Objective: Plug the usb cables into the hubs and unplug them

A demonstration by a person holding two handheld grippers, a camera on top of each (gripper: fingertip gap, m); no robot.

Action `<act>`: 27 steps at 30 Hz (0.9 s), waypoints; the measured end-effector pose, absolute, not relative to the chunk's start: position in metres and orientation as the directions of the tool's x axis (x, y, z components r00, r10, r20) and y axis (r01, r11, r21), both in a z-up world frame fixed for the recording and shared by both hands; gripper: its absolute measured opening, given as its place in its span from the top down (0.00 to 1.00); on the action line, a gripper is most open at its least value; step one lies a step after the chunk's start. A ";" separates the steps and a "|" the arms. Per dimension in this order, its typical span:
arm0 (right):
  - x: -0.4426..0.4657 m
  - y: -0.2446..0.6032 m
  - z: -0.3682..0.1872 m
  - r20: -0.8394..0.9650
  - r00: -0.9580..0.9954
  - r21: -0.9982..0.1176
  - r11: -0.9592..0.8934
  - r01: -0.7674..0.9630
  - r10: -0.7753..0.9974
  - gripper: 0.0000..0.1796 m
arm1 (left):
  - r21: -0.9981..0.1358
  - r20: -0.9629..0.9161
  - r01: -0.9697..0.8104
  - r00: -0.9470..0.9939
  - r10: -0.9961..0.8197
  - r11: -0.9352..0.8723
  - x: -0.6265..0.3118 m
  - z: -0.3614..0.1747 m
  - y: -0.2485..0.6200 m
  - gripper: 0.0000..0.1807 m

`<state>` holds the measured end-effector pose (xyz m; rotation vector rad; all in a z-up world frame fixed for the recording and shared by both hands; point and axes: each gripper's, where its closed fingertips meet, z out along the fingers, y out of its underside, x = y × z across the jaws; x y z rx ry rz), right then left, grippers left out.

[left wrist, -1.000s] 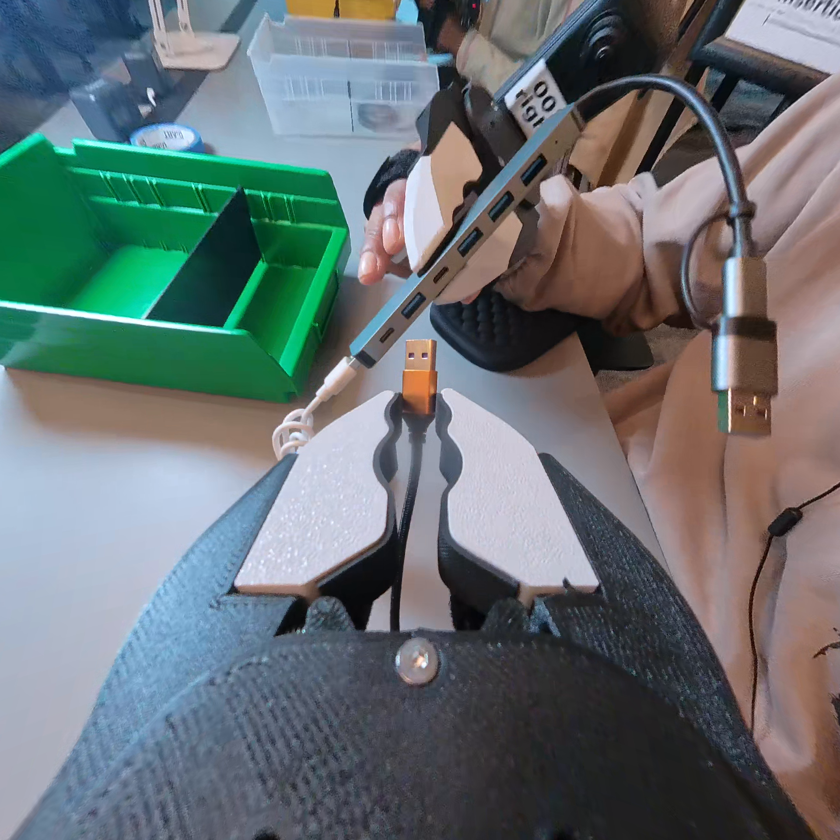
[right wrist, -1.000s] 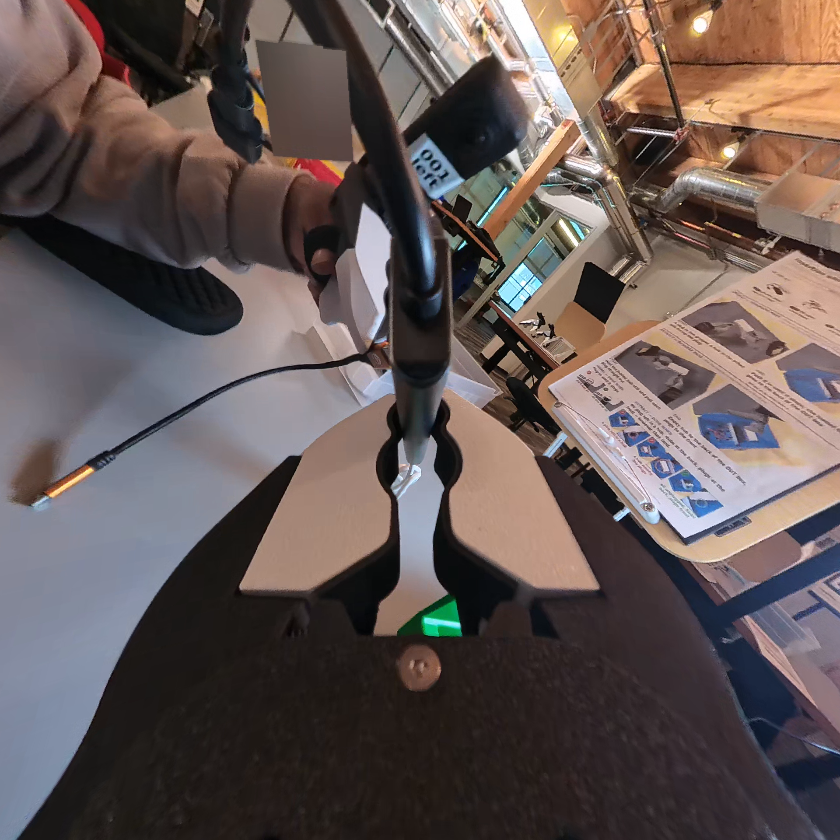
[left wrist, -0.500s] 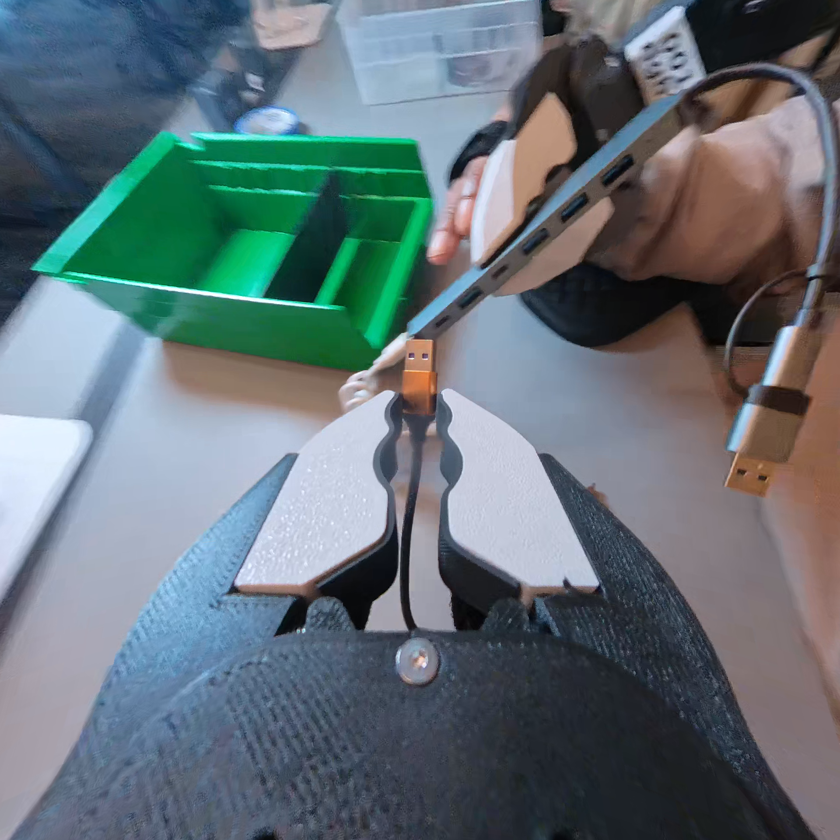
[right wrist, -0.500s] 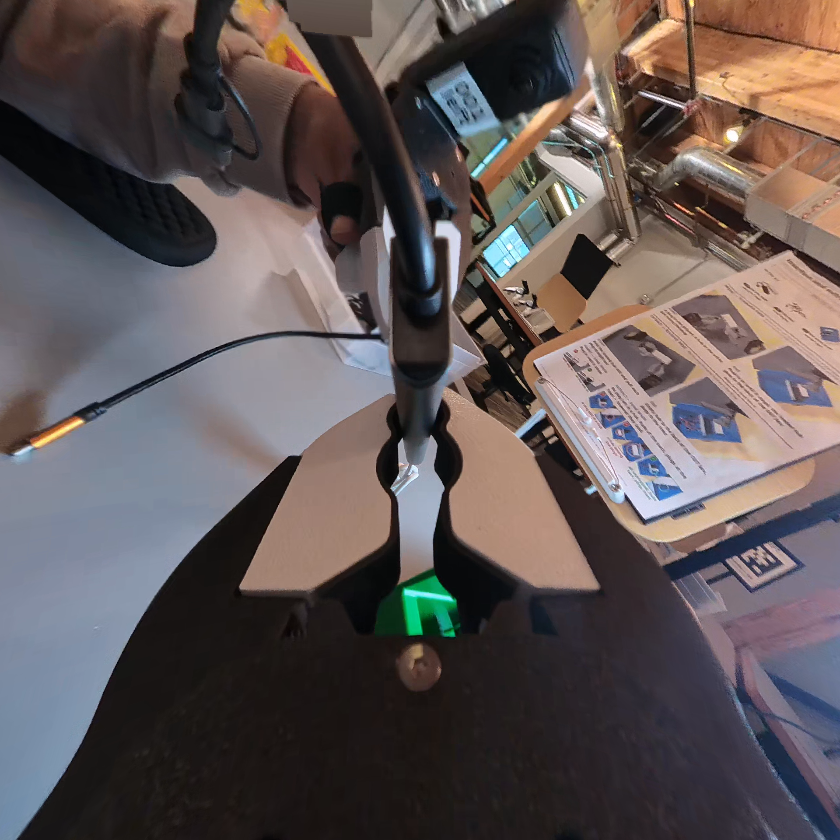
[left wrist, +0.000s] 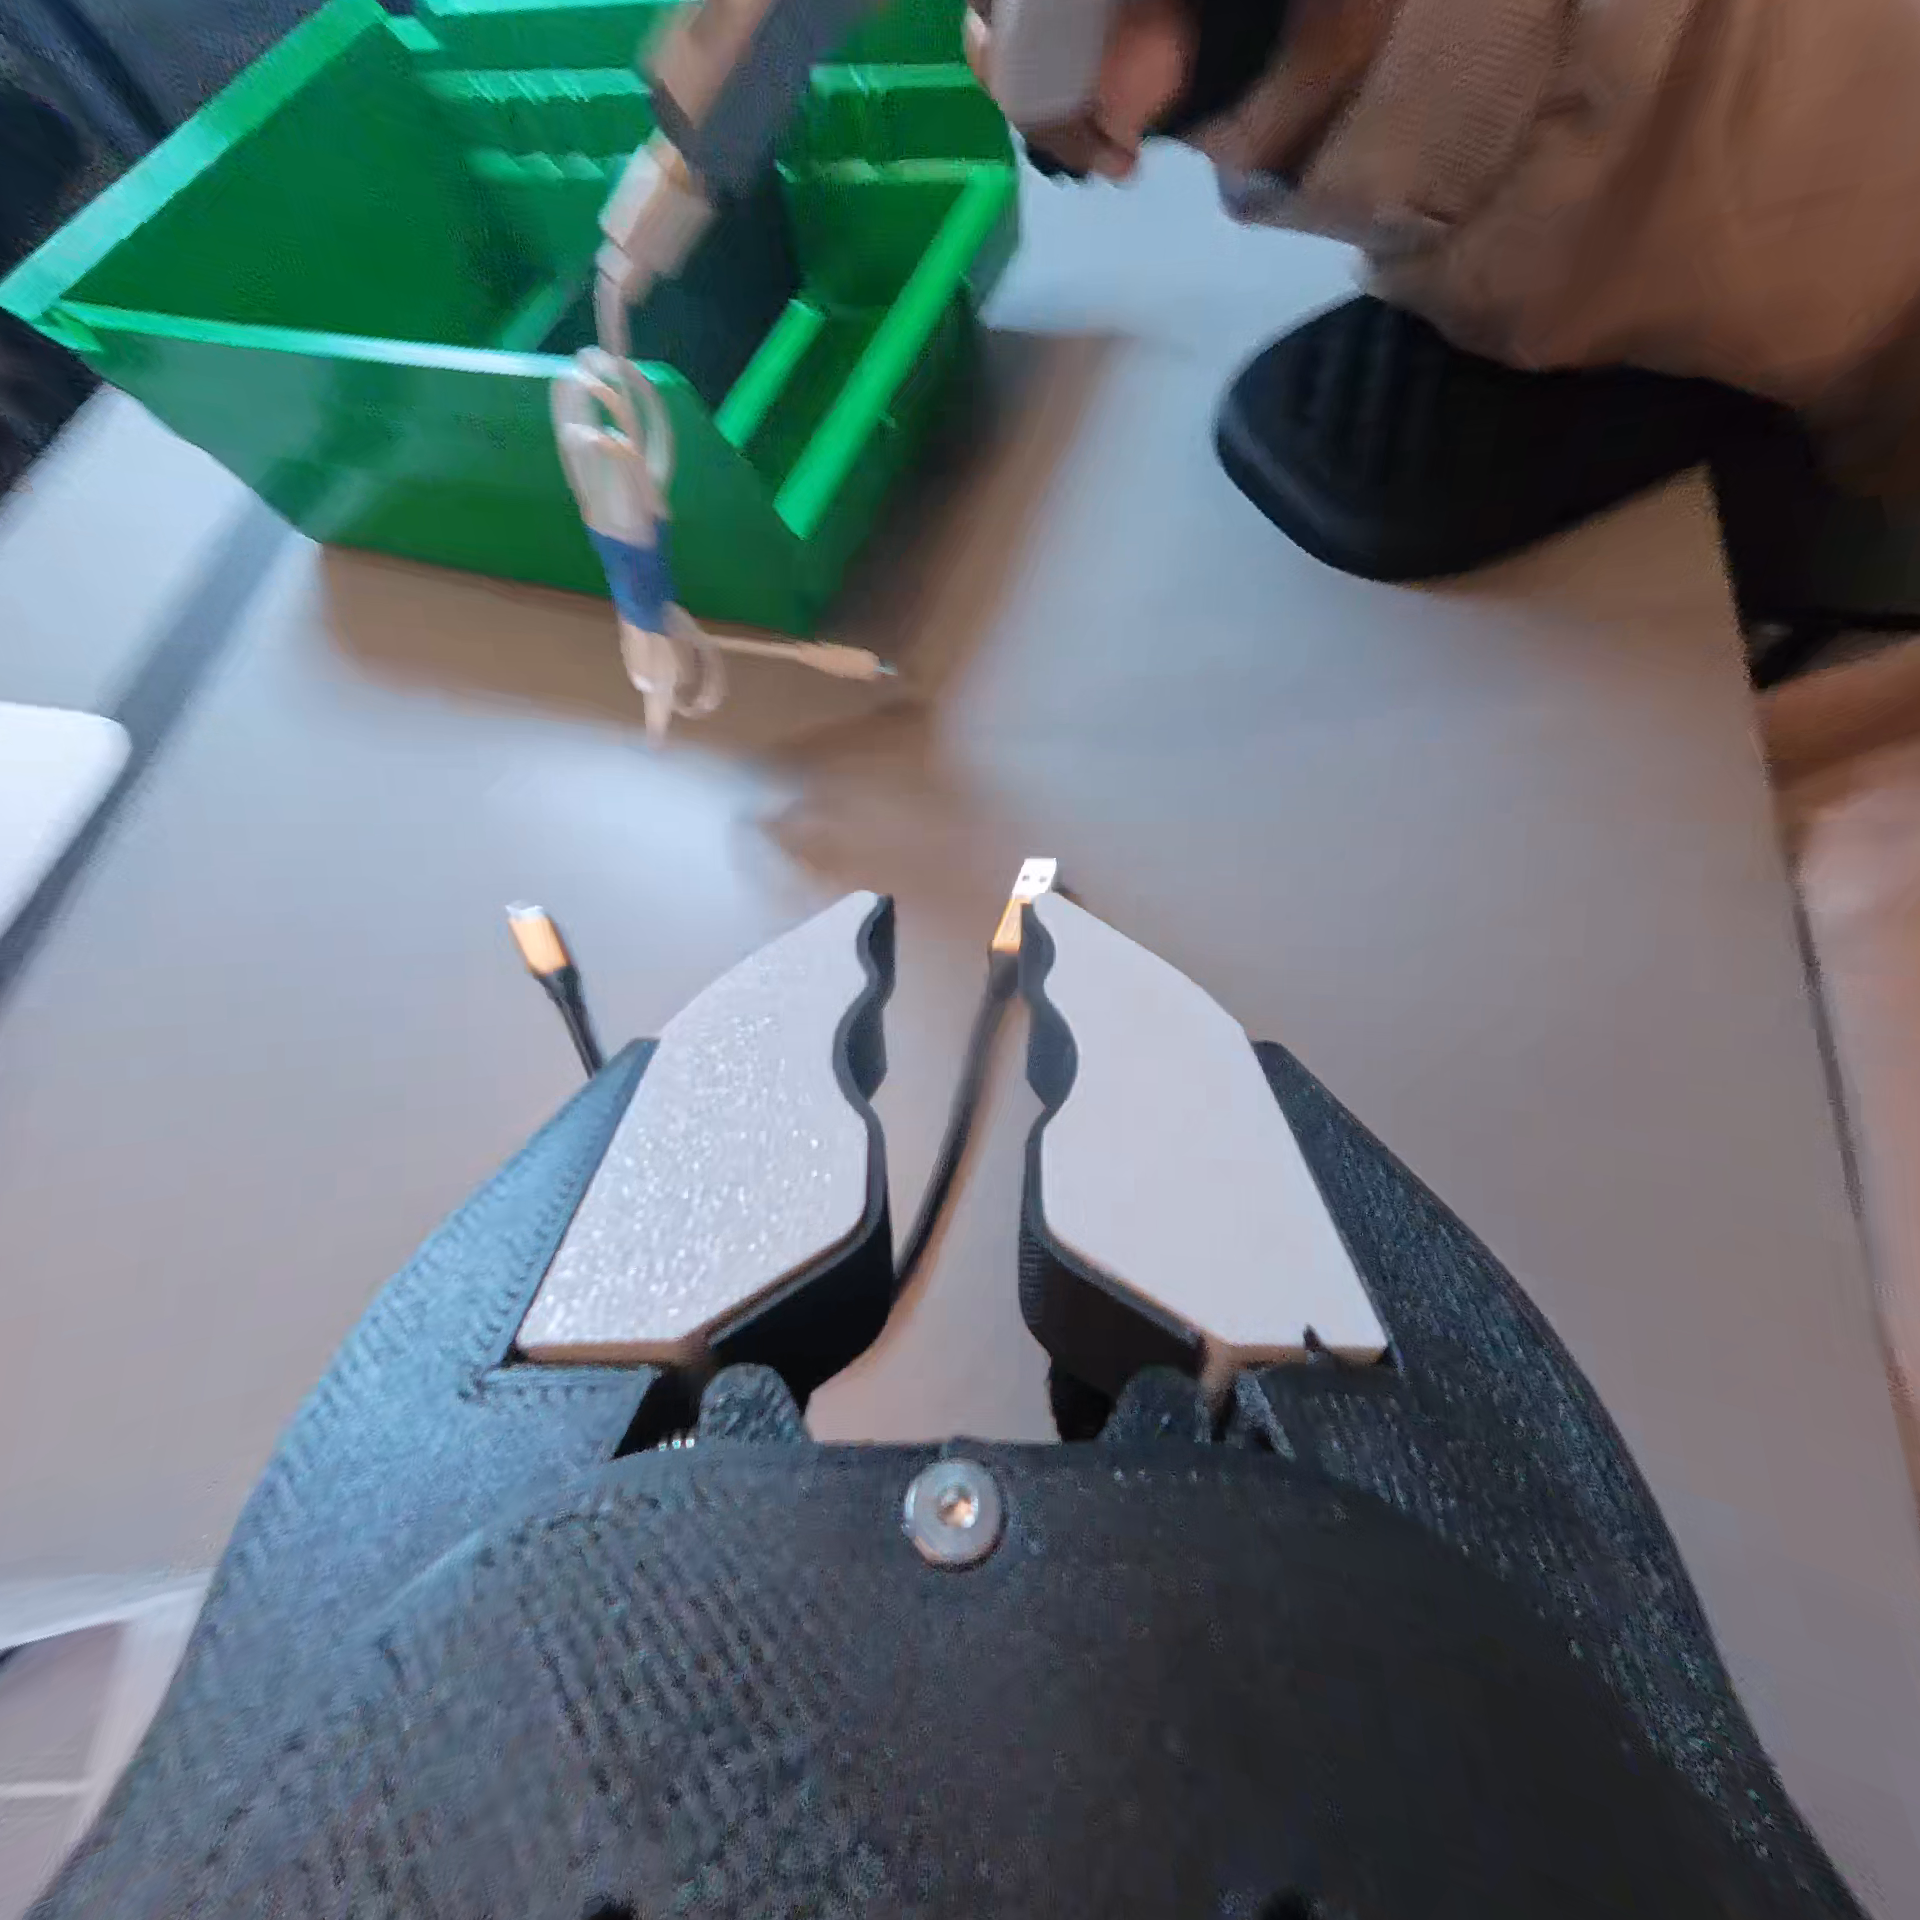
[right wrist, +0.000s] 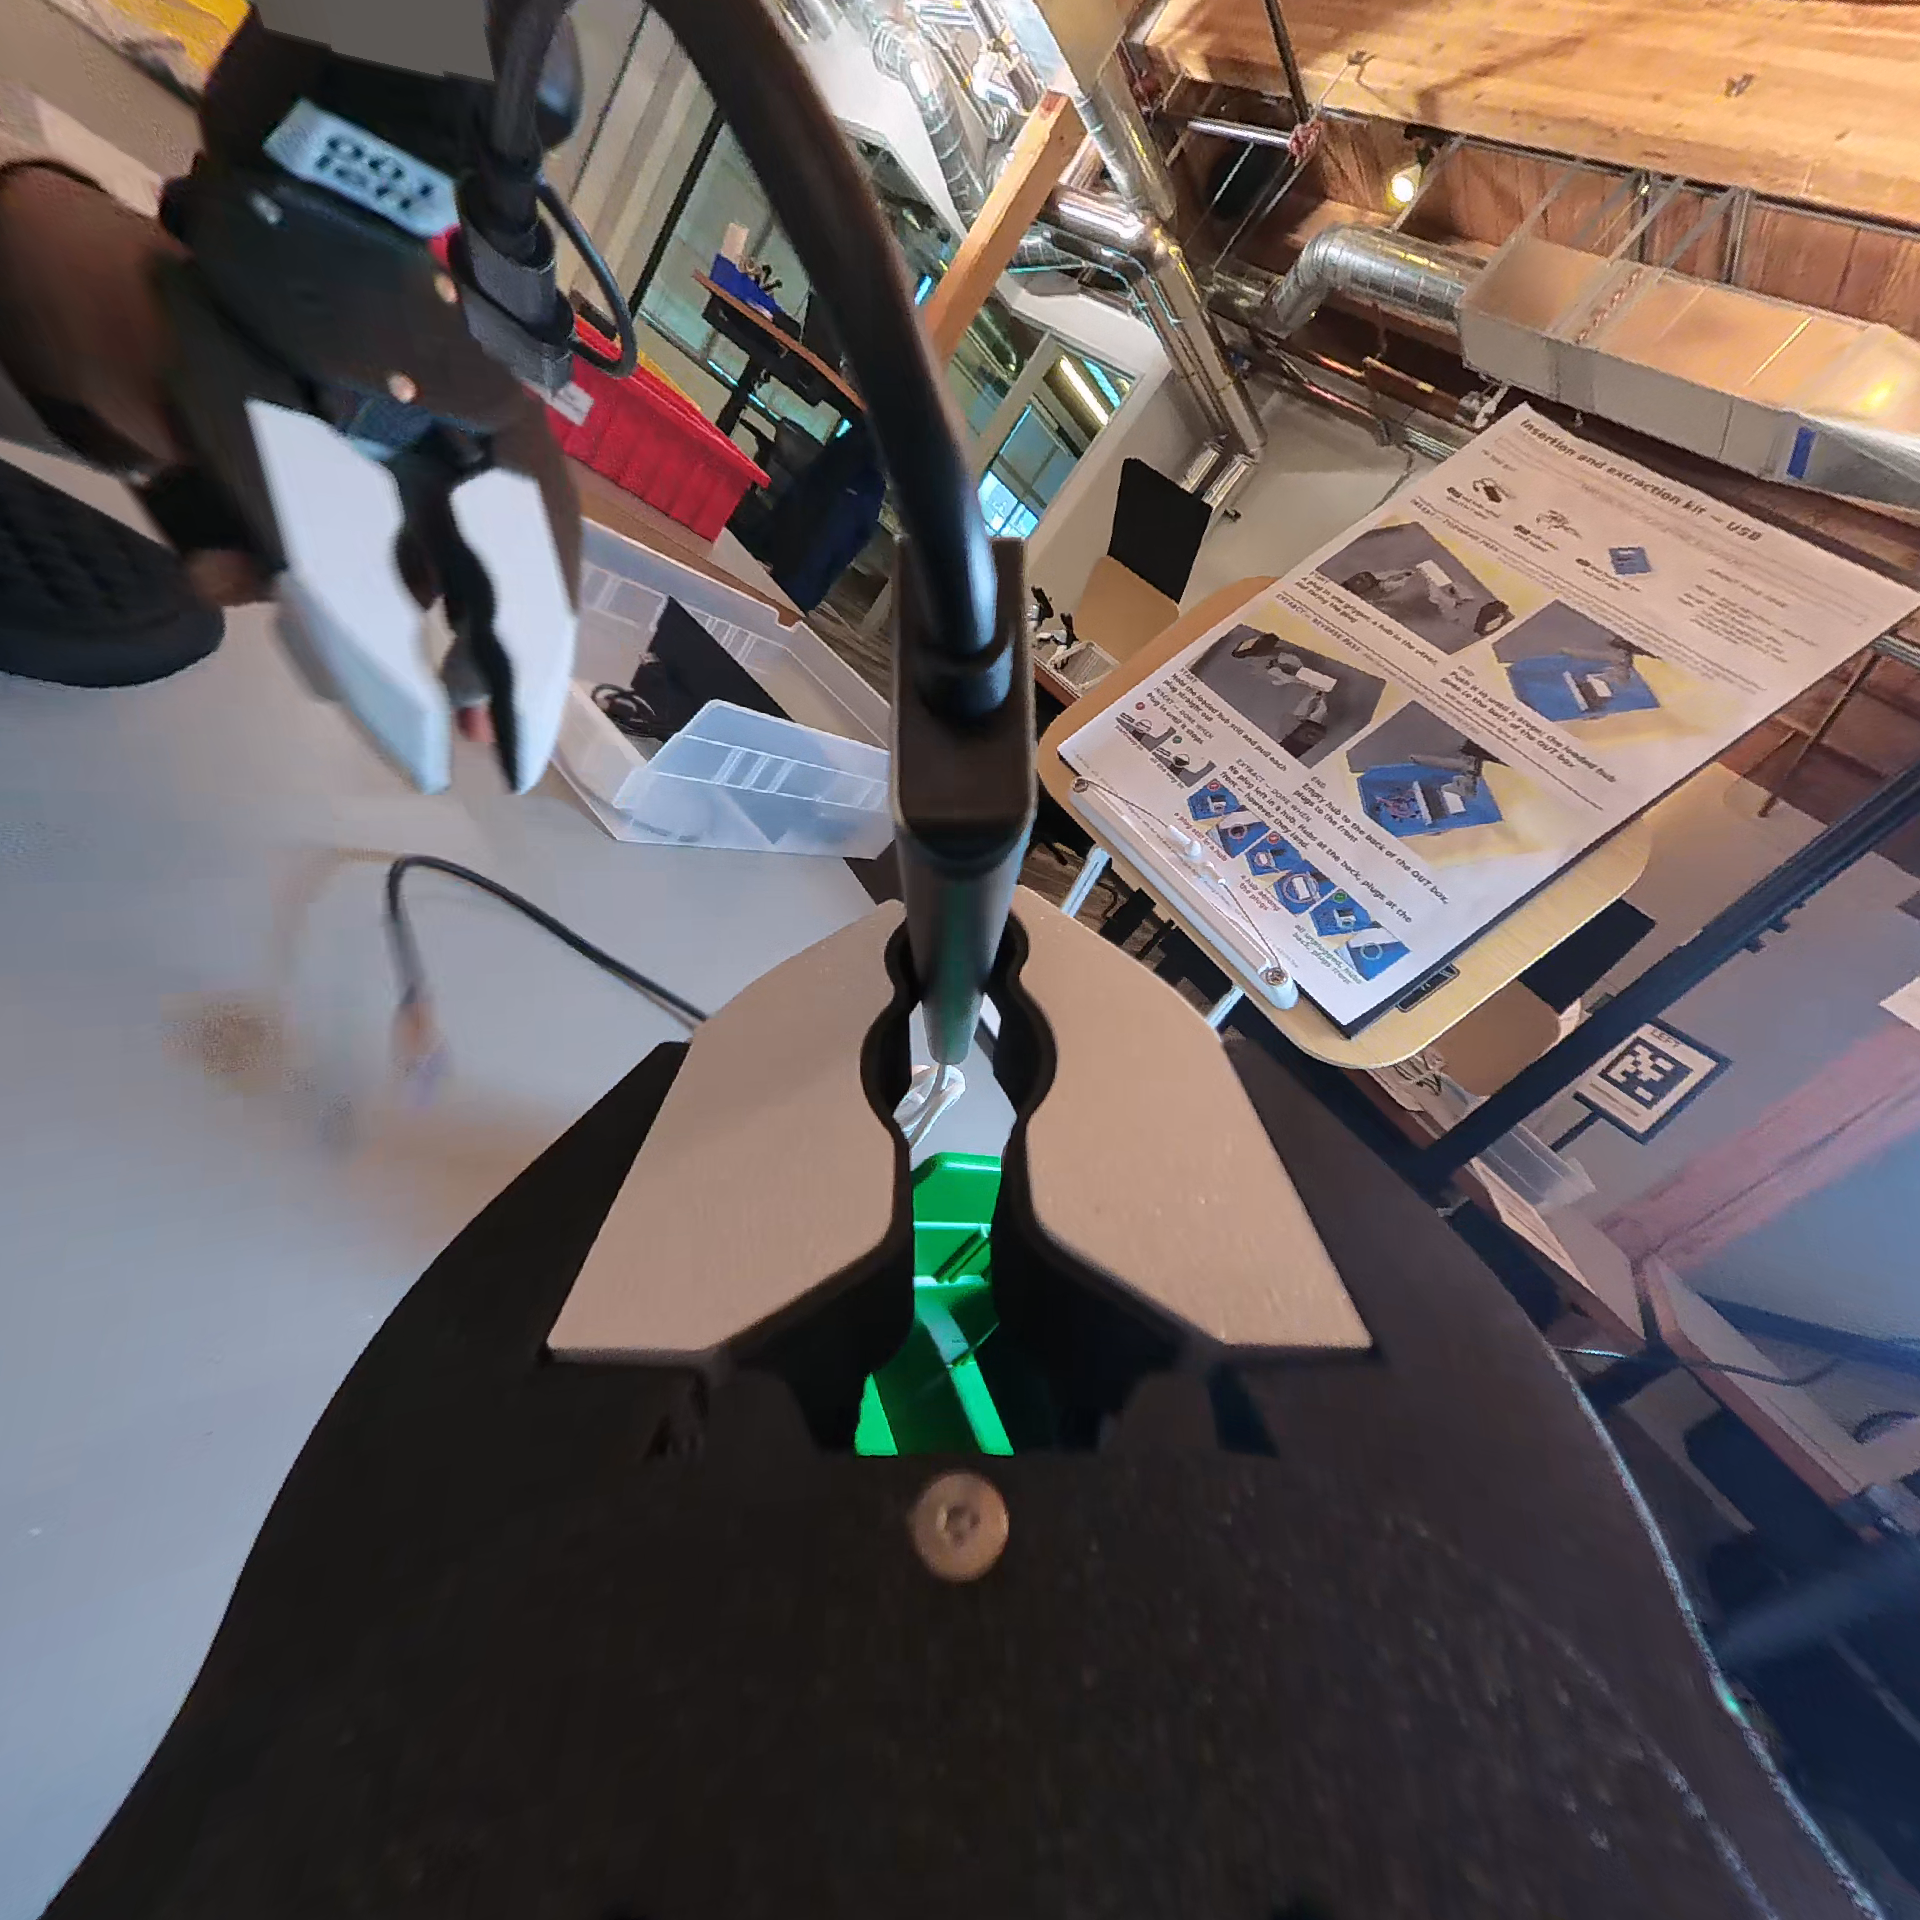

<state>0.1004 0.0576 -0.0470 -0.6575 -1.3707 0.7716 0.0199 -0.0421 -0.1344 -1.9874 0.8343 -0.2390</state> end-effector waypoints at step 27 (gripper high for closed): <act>0.108 0.063 -0.047 0.599 0.028 -0.795 0.599 -0.096 0.800 0.94 | -0.666 0.058 -0.596 0.559 -0.827 -0.449 0.053 -0.223 -0.035 0.97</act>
